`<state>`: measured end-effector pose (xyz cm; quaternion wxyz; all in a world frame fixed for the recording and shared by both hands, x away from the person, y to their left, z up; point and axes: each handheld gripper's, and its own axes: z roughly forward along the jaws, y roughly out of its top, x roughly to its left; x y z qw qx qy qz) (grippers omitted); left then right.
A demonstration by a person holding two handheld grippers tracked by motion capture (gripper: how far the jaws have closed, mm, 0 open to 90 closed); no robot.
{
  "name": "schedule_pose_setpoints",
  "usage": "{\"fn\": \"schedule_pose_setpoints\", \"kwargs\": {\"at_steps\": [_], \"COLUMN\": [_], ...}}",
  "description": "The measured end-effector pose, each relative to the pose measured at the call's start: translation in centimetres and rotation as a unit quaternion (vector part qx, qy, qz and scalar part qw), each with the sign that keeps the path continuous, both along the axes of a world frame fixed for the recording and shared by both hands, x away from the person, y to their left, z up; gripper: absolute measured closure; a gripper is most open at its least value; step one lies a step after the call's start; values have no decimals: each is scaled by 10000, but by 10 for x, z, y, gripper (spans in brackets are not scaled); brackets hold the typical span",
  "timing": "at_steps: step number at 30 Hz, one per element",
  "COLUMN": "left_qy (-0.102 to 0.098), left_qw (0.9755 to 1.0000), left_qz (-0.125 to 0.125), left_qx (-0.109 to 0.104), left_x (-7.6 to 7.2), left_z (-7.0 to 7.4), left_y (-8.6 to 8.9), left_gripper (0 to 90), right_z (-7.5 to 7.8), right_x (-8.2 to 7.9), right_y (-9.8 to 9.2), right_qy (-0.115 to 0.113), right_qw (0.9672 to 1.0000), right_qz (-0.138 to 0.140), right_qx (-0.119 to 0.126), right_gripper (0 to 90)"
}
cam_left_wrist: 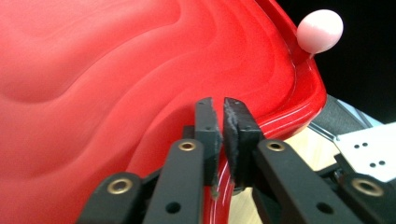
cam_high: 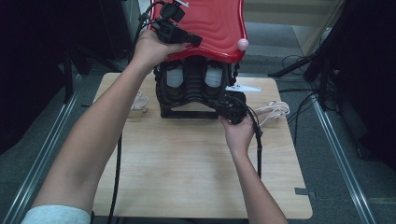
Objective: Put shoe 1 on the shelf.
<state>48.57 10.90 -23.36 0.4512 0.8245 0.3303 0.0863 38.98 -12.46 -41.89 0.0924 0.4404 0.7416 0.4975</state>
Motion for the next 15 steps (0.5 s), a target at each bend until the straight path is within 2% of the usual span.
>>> {"fn": "schedule_pose_setpoints", "kwargs": {"at_steps": [3,5,6,8,10,13,15], "left_qy": [47,-25,-66,-74,-51,38,54], "left_qw": [10000,9999,9998,9996,9996,9995,9993], "left_qz": [-28,-89,-166,-244,-279,-313,-357], "left_qx": [1,-59,-97,-89,-57,-75,-63], "left_x": [-9,-19,-26,-40,-50,-66,-76], "left_z": [5,8,9,11,9,2,-4], "left_y": [4,6,7,9,11,17,20], "left_gripper": [800,791,787,766,735,697,682], "right_z": [-3,-5,-6,-10,-13,-20,-24], "right_x": [-8,-12,-15,-21,-27,-36,-41], "right_y": [-1,-1,-1,-1,-2,-4,-6], "right_qy": [15,87,128,61,37,-139,-108], "right_qw": [9999,9996,9995,9993,9989,9987,9987], "right_qz": [130,226,246,367,462,493,488], "right_qx": [69,150,120,40,45,58,91], "right_gripper": [865,861,856,840,800,692,660]}}
